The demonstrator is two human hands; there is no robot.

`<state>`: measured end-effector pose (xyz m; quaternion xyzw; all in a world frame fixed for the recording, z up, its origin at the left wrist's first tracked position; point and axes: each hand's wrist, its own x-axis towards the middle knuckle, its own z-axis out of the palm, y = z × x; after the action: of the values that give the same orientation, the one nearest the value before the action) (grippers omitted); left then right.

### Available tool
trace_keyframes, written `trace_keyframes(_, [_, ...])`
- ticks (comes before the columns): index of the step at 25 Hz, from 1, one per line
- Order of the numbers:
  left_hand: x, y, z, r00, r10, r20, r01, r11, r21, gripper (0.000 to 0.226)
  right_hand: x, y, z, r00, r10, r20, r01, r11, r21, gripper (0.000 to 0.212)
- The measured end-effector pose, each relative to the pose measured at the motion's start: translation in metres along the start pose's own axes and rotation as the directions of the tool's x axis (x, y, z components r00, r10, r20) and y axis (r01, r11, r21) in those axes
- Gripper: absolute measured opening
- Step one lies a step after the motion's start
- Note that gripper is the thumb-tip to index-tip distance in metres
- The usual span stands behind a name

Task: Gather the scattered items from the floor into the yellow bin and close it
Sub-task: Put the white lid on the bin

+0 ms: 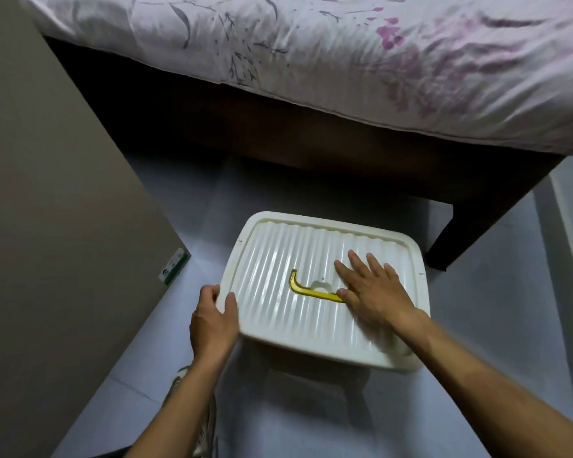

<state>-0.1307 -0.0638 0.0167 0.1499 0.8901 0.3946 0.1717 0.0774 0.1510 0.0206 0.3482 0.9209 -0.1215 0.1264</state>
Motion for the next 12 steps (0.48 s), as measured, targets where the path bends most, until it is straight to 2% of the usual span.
trace_keyframes(2, [0.017, 0.012, -0.001, 0.969, -0.215, 0.122, 0.234, 0.958, -0.166, 0.025, -0.008, -0.014, 0.007, 0.993, 0.085, -0.086, -0.084, 0.996, 0.021, 0.054])
trace_keyframes(4, [0.032, 0.017, -0.005, 0.893, -0.354, 0.279, 0.438, 0.829, -0.348, 0.033, -0.015, -0.022, 0.011, 0.984, 0.097, -0.149, -0.097, 0.995, 0.011, 0.049])
trace_keyframes(6, [0.039, 0.018, -0.006, 0.871, -0.352, 0.343, 0.486, 0.719, -0.496, 0.047, -0.014, -0.018, 0.009, 0.988, 0.069, -0.138, -0.07, 0.998, 0.0, 0.049])
trace_keyframes(8, [0.039, 0.015, -0.004, 0.894, -0.314, 0.319, 0.447, 0.655, -0.609, 0.055, -0.013, -0.013, 0.006, 0.989, 0.061, -0.133, -0.062, 0.998, -0.004, 0.049])
trace_keyframes(10, [0.04, 0.017, -0.006, 0.939, -0.274, 0.21, 0.344, 0.719, -0.604, 0.042, -0.015, -0.013, 0.006, 0.987, 0.044, -0.155, -0.051, 0.998, -0.041, 0.048])
trace_keyframes(11, [0.043, 0.02, -0.007, 0.964, -0.228, 0.136, 0.265, 0.827, -0.496, 0.034, -0.017, -0.014, 0.003, 0.988, 0.039, -0.151, -0.048, 0.997, -0.059, 0.048])
trace_keyframes(12, [0.044, 0.025, -0.008, 0.99, -0.13, 0.06, 0.141, 0.959, -0.245, 0.031, -0.017, -0.014, 0.002, 0.989, 0.024, -0.149, -0.034, 0.997, -0.066, 0.048])
